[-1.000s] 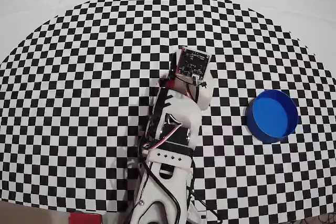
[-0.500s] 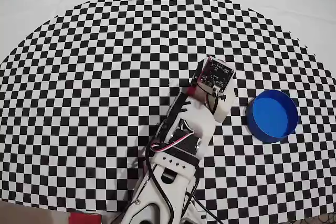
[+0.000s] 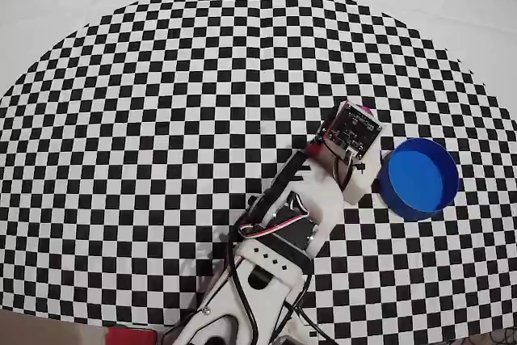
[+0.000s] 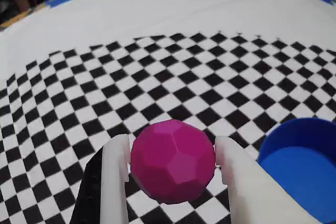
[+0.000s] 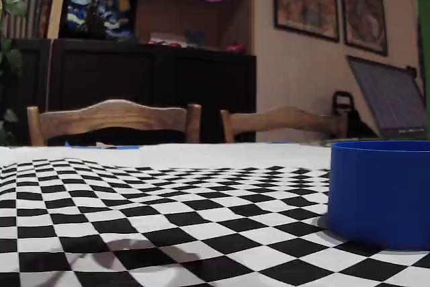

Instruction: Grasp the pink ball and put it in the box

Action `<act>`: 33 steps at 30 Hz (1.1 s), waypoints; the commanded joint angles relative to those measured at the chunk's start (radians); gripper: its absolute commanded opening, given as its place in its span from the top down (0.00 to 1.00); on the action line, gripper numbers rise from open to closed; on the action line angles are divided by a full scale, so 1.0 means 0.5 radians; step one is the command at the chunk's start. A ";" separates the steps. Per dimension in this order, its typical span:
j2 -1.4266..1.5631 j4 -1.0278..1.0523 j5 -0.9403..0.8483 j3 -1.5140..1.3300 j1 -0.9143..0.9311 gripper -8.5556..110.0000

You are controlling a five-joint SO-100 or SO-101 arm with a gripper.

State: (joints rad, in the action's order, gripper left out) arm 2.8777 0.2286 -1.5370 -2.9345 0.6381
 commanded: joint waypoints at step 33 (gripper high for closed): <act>-0.114 -0.120 -0.031 0.046 0.782 0.93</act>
State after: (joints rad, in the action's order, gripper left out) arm 2.8455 0.2010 -1.5432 -2.9345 1.0124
